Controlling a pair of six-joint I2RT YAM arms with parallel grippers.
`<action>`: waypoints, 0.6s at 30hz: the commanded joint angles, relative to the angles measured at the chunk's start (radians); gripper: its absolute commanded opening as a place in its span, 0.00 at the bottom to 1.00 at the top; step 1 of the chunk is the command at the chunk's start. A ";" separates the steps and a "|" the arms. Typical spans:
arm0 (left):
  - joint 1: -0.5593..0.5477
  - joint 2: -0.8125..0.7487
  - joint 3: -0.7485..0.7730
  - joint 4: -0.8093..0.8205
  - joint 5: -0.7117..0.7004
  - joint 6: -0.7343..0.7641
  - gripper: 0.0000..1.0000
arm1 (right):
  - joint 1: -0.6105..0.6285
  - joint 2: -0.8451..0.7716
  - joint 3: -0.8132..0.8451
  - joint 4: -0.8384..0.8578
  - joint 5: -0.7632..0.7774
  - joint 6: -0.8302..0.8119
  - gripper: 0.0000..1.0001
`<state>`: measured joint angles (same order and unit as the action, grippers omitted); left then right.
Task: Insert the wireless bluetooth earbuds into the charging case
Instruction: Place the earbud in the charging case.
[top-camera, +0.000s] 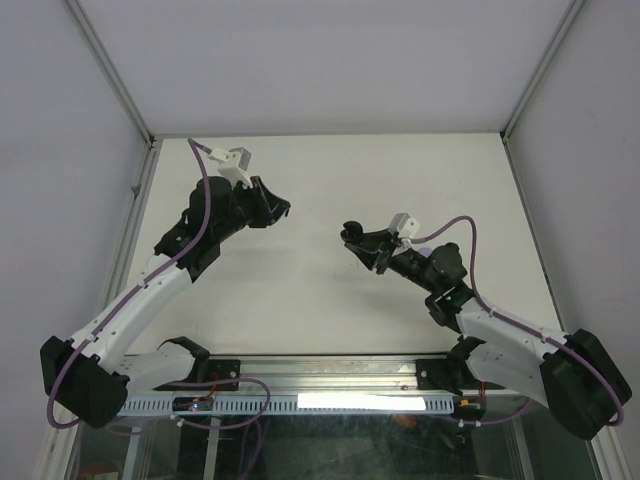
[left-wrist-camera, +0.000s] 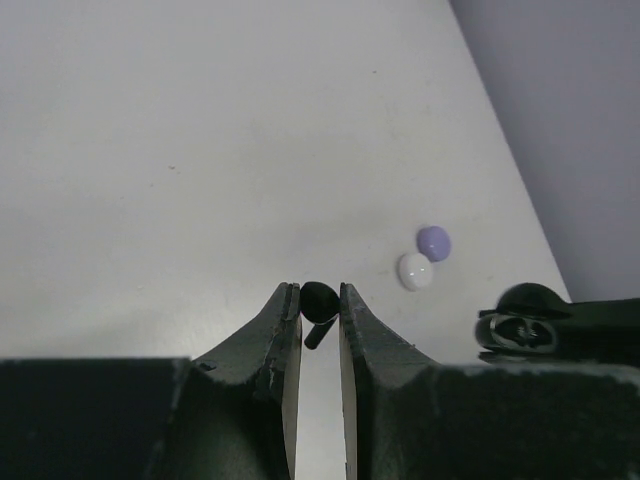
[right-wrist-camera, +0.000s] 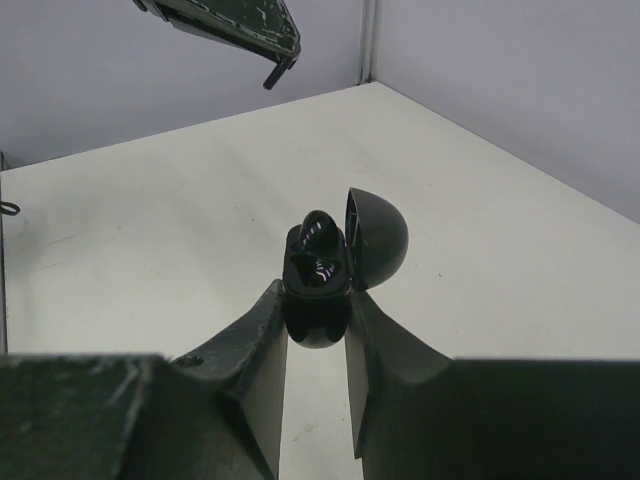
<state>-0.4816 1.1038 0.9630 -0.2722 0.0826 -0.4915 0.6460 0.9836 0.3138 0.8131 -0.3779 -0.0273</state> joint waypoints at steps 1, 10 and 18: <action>-0.060 -0.065 -0.012 0.152 0.018 -0.077 0.08 | 0.011 0.016 0.060 0.079 0.026 0.007 0.00; -0.235 -0.092 -0.043 0.324 -0.074 -0.104 0.07 | 0.032 0.032 0.073 0.122 0.083 0.015 0.00; -0.380 -0.077 -0.104 0.507 -0.183 -0.065 0.07 | 0.037 0.035 0.052 0.198 0.125 0.053 0.00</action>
<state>-0.8131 1.0336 0.8799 0.0620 -0.0261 -0.5770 0.6762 1.0222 0.3386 0.8944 -0.2947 -0.0002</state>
